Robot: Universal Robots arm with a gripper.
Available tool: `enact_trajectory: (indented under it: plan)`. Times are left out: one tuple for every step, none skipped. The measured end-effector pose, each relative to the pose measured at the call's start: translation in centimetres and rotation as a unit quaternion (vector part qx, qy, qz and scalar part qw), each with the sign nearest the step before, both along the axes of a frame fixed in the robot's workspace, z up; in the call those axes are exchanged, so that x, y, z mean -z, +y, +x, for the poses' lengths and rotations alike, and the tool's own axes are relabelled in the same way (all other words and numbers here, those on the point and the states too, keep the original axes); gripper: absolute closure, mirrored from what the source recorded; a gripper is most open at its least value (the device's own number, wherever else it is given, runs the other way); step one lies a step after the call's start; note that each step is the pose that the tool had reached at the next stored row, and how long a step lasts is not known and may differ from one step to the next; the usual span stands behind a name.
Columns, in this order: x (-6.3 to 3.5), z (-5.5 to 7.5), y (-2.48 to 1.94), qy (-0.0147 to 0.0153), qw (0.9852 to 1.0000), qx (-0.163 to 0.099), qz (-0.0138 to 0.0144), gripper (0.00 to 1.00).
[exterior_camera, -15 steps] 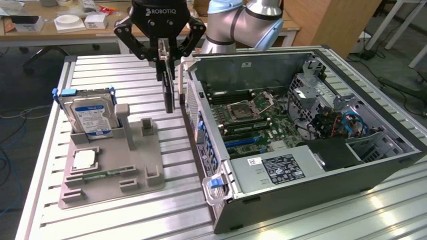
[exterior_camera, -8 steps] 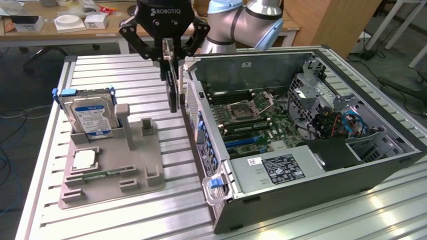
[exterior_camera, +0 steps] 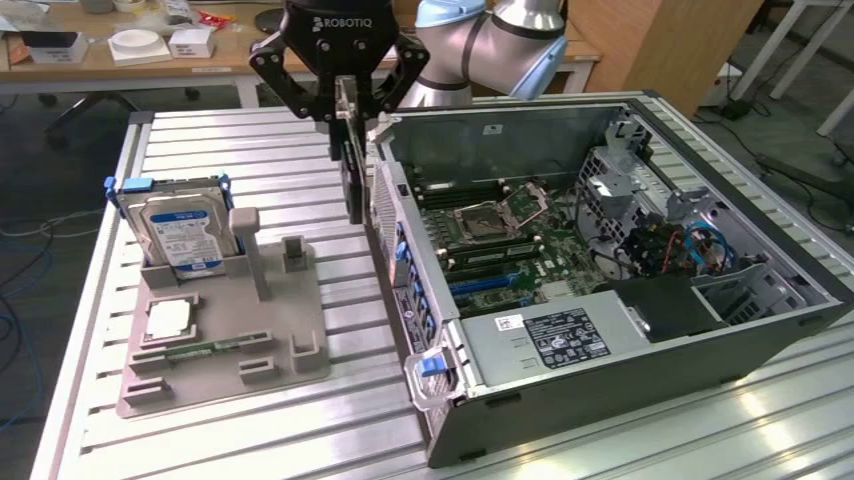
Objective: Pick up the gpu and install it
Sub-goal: 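Pick up the gpu and move the gpu toward the slot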
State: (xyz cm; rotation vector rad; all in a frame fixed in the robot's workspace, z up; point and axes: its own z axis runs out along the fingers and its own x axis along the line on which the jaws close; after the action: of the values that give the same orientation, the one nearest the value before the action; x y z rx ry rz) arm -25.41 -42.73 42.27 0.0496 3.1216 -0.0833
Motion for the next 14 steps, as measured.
enact_trajectory:
  plan:
    - [0.0, 0.1, 0.0, 0.0, 1.0, 0.0, 0.0, 0.74]
    - [0.0, 0.2, 0.0, 0.0, 1.0, 0.0, 0.0, 0.74]
    - [0.0, 0.3, 0.0, 0.0, 1.0, 0.0, 0.0, 0.74]
    - [0.0, 0.4, 0.0, 0.0, 1.0, 0.0, 0.0, 0.74]
    - [0.0, 0.5, 0.0, 0.0, 1.0, 0.0, 0.0, 0.74]
    - [0.0, 0.6, 0.0, 0.0, 1.0, 0.0, 0.0, 0.74]
    - [0.0, 0.7, 0.0, 0.0, 1.0, 0.0, 0.0, 0.74]
    - [0.0, 0.7, 0.0, 0.0, 1.0, 0.0, 0.0, 0.74]
    - [0.0, 0.8, 0.0, 0.0, 1.0, 0.0, 0.0, 0.74]
    - [0.0, 0.9, 0.0, 0.0, 1.0, 0.0, 0.0, 0.74]
    - [0.0, 1.0, 0.0, 0.0, 1.0, 0.0, 0.0, 0.74]
    - [0.0, 1.1, 0.0, 0.0, 1.0, 0.0, 0.0, 0.74]
    - [0.0, 1.2, 0.0, 0.0, 1.0, 0.0, 0.0, 0.74]
    - [0.0, 1.3, 0.0, 0.0, 1.0, 0.0, 0.0, 0.74]
